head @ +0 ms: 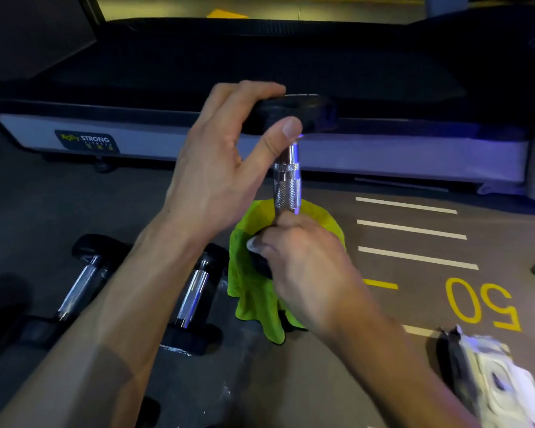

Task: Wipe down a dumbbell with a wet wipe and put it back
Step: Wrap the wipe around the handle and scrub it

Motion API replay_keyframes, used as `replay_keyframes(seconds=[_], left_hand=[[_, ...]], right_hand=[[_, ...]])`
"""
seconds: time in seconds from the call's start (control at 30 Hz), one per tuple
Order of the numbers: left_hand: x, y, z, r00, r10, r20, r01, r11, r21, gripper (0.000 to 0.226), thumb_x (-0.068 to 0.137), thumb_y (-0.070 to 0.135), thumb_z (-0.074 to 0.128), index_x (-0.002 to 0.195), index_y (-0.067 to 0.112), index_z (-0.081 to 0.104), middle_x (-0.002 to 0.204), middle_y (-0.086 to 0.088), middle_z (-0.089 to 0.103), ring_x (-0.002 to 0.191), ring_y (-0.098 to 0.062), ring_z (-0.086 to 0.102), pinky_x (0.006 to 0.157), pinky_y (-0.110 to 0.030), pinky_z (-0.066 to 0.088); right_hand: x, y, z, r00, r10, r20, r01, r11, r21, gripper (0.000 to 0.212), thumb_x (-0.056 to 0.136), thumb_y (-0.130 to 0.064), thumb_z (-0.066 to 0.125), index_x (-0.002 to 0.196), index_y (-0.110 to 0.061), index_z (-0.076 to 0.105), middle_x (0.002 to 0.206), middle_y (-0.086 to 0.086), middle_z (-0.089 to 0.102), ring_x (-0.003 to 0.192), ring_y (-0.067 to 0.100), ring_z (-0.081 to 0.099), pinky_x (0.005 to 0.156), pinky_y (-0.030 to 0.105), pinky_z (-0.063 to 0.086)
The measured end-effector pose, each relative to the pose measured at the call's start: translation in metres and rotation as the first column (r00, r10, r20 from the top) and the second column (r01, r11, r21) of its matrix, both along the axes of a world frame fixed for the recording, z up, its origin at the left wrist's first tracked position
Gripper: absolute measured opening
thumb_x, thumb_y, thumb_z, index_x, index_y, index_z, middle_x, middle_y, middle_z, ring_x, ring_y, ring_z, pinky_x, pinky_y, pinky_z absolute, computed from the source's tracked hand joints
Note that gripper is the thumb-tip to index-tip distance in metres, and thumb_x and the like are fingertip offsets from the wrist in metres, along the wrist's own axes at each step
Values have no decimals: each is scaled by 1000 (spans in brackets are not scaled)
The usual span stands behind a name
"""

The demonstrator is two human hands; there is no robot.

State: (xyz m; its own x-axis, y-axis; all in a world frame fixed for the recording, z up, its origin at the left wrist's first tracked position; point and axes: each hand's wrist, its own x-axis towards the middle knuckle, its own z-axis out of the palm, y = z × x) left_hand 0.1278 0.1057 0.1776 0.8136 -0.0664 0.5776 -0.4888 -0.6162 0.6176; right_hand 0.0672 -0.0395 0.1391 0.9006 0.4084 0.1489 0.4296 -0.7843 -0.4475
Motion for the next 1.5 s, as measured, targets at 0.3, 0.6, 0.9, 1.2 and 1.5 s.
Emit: replay_keyframes(seconds=[0.3, 0.6, 0.9, 1.2, 1.5], left_hand=[[-8, -10, 0, 999, -48, 13, 49, 998, -35, 46, 101, 54, 60, 138, 26, 62, 126, 11, 53, 116, -4, 59, 97, -34, 53], [-8, -1, -2, 1000, -31, 5, 31, 998, -60, 43, 102, 50, 62, 138, 27, 63, 125, 11, 53, 113, 0, 58, 92, -23, 49], [-6, -5, -1, 999, -48, -14, 47, 995, -85, 44, 101, 52, 62, 137, 28, 62, 125, 12, 53, 117, -5, 60, 99, -35, 53], [-4, -9, 1, 994, -98, -48, 92, 988, -127, 41, 100, 52, 63, 135, 30, 63, 124, 16, 53, 121, -6, 60, 105, -40, 52], [0, -8, 3, 992, -112, -53, 104, 986, -128, 39, 100, 50, 63, 133, 30, 63, 123, 12, 54, 118, 0, 58, 107, -33, 50]], right_hand=[[-6, 3, 2, 997, -31, -68, 32, 999, 14, 21, 88, -10, 59, 97, -19, 76, 102, -4, 64, 97, 19, 61, 79, 31, 52], [-11, -18, -19, 988, -40, 150, 21, 992, 122, 21, 84, -14, 62, 90, -26, 78, 89, -3, 67, 84, 24, 64, 78, 29, 48], [5, -51, -15, 994, -17, -110, 56, 931, 360, 18, 92, -20, 76, 99, -36, 83, 93, -21, 66, 93, 3, 64, 75, 7, 43], [13, -24, -30, 967, -109, 231, 32, 949, 315, 14, 93, -17, 70, 98, -20, 82, 85, -8, 60, 76, 14, 61, 65, 20, 40], [23, -17, -15, 860, -168, 483, 35, 961, 273, 13, 91, -4, 65, 98, -9, 75, 94, 9, 59, 82, 31, 61, 69, 31, 43]])
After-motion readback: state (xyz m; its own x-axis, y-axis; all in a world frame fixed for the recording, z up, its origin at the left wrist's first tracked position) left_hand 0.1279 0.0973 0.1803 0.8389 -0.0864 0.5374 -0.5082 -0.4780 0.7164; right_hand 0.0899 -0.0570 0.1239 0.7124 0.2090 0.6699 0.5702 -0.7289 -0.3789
